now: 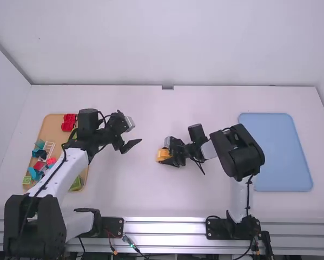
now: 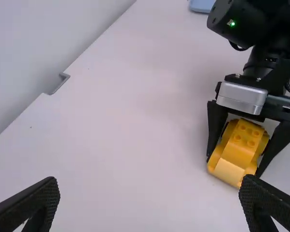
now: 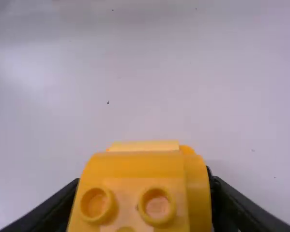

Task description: Assemble lego blocks to make yellow taxi

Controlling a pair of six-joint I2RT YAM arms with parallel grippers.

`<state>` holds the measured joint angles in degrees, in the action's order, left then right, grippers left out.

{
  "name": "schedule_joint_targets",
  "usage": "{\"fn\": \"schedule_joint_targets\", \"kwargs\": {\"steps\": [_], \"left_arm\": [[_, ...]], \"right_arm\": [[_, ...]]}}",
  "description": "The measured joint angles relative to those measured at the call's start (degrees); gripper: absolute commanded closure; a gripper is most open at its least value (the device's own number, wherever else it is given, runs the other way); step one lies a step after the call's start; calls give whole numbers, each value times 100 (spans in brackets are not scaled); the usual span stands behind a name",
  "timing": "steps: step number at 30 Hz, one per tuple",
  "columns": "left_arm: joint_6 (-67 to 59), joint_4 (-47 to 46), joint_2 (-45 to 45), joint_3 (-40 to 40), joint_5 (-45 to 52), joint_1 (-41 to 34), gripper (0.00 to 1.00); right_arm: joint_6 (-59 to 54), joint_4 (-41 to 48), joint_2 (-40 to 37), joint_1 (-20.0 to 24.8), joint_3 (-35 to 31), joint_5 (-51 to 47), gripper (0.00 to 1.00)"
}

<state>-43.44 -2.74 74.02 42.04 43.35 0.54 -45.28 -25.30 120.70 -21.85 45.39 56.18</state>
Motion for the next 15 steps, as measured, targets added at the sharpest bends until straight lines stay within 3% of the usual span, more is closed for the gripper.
{"fn": "schedule_joint_targets", "kwargs": {"steps": [9,15], "left_arm": [[0,44,0,0,-9,2,1],[0,103,0,0,-72,0,1]], "right_arm": [[-2,170,-2,-66,90,-52,49],[-92,1388,-328,138,323,-286,50]]}}
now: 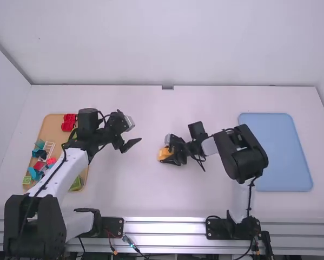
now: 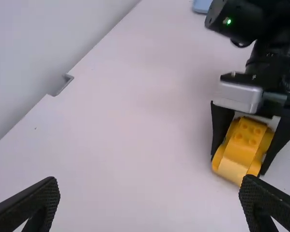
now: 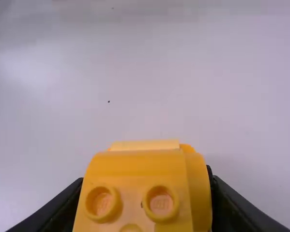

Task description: Assemble lego blocks to make yellow taxi

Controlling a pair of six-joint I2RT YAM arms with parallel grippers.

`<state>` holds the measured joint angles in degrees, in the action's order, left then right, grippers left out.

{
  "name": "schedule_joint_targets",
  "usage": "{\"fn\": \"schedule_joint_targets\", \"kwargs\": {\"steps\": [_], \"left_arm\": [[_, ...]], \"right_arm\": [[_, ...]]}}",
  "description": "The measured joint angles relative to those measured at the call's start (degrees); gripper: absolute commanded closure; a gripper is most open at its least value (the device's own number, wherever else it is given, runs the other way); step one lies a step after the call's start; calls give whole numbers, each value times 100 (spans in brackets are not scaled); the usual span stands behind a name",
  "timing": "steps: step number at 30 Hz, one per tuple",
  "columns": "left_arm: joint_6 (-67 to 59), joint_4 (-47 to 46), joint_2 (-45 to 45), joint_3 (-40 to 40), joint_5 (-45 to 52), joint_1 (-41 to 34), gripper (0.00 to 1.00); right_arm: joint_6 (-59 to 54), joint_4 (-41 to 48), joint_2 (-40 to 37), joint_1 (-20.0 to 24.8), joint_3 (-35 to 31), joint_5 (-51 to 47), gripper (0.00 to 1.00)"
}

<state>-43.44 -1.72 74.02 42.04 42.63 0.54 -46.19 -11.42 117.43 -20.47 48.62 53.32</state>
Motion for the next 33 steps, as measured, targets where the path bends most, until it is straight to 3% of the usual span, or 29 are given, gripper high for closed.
{"fn": "schedule_joint_targets", "kwargs": {"steps": [4,9,12,15,17,19,23,27,33], "left_arm": [[2,28,0,0,-234,0,1],[2,164,0,0,-463,0,1],[0,343,0,0,-610,0,1],[0,573,0,0,-737,-2,1],[2,649,0,2,-745,0,1],[0,752,0,0,-782,0,1],[2,887,0,0,-804,0,1],[2,946,0,2,-809,0,1],[2,975,0,0,-822,0,1]], "right_arm": [[-284,1108,-739,551,129,-704,49],[-501,1727,-1731,1408,192,-1567,50],[-496,1845,-2151,2098,216,-1969,49],[-339,1847,-2376,3143,221,-2269,49],[-273,1753,-2378,3462,219,-2308,45],[-63,1519,-2369,4194,221,-2400,42],[269,1032,-2153,5060,221,-2361,37],[597,540,-1598,5547,221,-2203,35],[992,114,-925,5823,221,-2122,32]]}}
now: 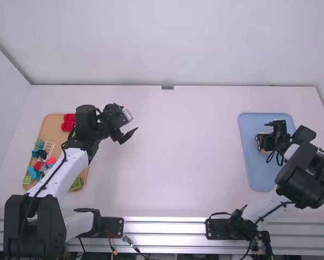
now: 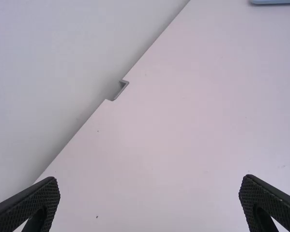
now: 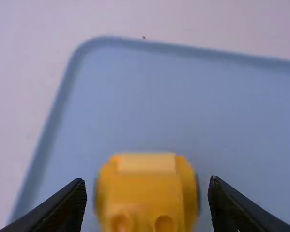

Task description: Assemble lego blocks to make yellow taxi

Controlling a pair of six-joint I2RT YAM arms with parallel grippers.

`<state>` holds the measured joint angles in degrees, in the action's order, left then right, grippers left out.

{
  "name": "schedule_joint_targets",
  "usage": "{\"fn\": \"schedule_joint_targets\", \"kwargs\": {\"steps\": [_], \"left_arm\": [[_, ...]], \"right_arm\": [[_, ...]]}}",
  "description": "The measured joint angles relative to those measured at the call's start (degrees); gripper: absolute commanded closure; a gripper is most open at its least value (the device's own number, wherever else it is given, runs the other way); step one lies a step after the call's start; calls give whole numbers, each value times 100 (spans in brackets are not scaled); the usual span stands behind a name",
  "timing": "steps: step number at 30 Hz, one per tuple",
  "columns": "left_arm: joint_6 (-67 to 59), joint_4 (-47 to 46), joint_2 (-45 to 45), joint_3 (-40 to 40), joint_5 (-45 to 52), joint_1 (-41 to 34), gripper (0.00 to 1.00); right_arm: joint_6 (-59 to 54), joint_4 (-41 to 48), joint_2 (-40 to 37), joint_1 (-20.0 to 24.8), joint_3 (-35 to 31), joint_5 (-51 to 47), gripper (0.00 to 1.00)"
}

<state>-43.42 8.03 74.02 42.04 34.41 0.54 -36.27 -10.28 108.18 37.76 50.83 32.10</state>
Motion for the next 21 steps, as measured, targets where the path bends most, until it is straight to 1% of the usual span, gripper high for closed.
{"fn": "schedule_joint_targets", "kwargs": {"steps": [2,3,4,5,6,10,13,16,19,21], "left_arm": [[2,0,0,2,-2,0,1],[4,-2,0,0,-2,-2,1],[11,-2,0,0,2,0,1],[15,-2,0,2,0,0,1],[17,0,0,2,0,0,1],[15,2,0,0,-2,0,1],[17,48,0,0,2,0,1],[179,186,0,0,2,0,1],[669,555,0,0,-13,0,1],[1121,761,0,0,-90,0,1]], "right_arm": [[39,11,87,15,0,2,30],[85,15,151,17,0,15,24],[101,24,170,17,0,20,11],[138,39,184,17,0,37,4],[133,35,192,17,0,37,0],[417,20,192,-15,0,50,1],[588,367,37,-101,0,28,1],[675,955,-483,-245,59,28,1],[793,1412,-955,-393,354,28,1],[898,1899,-1401,-553,669,28,1]]}}
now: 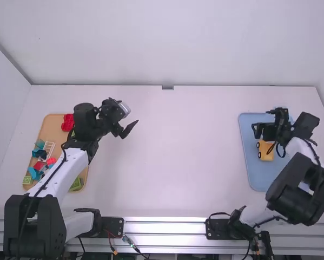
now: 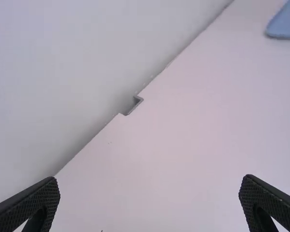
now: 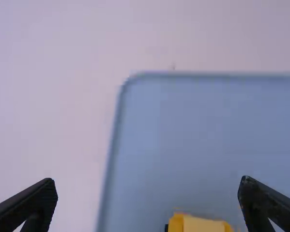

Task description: Assemble lego blocks to make yellow taxi

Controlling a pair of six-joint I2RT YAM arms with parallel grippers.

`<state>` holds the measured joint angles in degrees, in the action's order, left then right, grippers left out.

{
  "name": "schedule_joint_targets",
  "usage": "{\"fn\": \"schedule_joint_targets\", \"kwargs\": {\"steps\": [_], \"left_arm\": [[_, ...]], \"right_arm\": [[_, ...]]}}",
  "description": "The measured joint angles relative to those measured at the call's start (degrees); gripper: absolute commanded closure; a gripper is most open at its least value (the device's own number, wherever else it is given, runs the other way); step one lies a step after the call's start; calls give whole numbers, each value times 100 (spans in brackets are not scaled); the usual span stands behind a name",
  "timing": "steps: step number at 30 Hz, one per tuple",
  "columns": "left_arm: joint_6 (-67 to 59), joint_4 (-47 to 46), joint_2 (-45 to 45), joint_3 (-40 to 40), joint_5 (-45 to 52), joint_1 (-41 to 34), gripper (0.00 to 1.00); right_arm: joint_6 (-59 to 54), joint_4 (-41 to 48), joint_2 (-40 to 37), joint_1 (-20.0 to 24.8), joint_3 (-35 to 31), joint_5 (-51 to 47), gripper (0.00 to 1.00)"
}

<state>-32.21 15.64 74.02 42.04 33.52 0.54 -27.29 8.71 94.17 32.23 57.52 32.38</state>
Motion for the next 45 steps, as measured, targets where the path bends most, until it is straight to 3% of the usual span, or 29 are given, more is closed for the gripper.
{"fn": "schedule_joint_targets", "kwargs": {"steps": [6,10,19,23,34,45], "left_arm": [[807,-98,-114,2,-485,-70,1],[1316,-553,-699,0,-1366,-306,1],[1790,-1499,-2369,0,-3042,-981,1],[1891,-1541,-2765,-2,-3200,-933,5],[2634,-1582,-3604,-911,-3309,-120,22],[3141,-1585,-4942,-2177,-3338,-74,45]], "right_arm": [[120,997,-887,-472,461,-190,1],[184,1589,-1381,-1097,520,-807,1],[710,1556,-2531,-2826,520,-2184,1],[599,1443,-2837,-3226,520,-2385,5],[1145,603,-3635,-3233,-267,-3101,21],[2227,-605,-4850,-3233,-1425,-3198,42]]}}
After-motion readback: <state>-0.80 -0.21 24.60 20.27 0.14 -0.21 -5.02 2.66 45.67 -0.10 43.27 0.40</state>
